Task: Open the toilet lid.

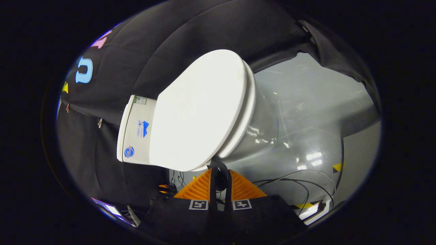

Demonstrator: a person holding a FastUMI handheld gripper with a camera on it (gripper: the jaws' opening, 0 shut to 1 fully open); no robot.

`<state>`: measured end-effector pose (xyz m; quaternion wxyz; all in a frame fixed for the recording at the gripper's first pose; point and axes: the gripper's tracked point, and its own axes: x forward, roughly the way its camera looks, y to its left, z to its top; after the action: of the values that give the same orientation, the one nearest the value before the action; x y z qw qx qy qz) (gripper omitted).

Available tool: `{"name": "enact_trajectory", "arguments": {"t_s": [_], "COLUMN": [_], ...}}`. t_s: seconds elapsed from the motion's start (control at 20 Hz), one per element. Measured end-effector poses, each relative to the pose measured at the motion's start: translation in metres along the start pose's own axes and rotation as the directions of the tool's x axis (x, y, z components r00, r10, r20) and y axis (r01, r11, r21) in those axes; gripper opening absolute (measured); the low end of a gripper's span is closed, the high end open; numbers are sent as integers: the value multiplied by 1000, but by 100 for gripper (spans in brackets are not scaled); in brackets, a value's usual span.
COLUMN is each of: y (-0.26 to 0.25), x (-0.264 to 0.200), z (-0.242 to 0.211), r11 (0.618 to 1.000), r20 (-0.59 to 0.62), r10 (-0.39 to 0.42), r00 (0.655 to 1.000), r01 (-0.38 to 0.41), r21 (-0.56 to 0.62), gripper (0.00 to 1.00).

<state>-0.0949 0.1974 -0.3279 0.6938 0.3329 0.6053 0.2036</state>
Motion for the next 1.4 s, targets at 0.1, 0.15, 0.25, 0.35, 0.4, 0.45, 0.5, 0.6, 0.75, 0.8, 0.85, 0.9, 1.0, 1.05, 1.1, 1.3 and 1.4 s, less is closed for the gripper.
{"name": "enact_trajectory", "arguments": {"t_s": [0.1, 0.15, 0.25, 0.35, 0.4, 0.45, 0.5, 0.6, 0.75, 0.8, 0.85, 0.9, 1.0, 1.05, 1.1, 1.3, 1.4], "y": [10, 17, 32, 48, 56, 64, 73, 87, 116, 131, 152, 168, 200, 215, 228, 267, 284], "x": [-8, -16, -28, -40, -45, -50, -54, -64, -82, -91, -98, -103, -105, -102, -102, -108, -110], "z": [3, 4, 11, 12, 13, 13, 16, 20, 25, 29, 29, 29, 28, 25, 24, 16, 16], "r11": [999, 998, 999, 993, 985, 973, 958, 918, 848, 842, 842, 839, 817, 790, 758, 697, 694], "r20": [23, 35, 57, 82, 100, 118, 139, 188, 262, 276, 286, 293, 316, 334, 354, 402, 405], "r10": [5, 7, 21, 44, 42, 36, 25, -16, -46, -37, -20, -4, 24, 32, 36, 44, 61], "r00": [1000, 999, 998, 996, 994, 992, 990, 982, 964, 960, 958, 956, 948, 942, 935, 915, 912], "r01": [-4, -5, -18, -35, -25, -8, 16, 89, 176, 179, 171, 163, 163, 181, 205, 260, 253], "r21": [-53, -59, -44, -109, -169, -230, -287, -388, -499, -510, -512, -519, -553, -586, -619, -668, -675], "gripper": [11, 11, 11, 11, 11, 11, 11, 11, 11, 11, 11, 11, 11, 11, 11, 11, 11]}}
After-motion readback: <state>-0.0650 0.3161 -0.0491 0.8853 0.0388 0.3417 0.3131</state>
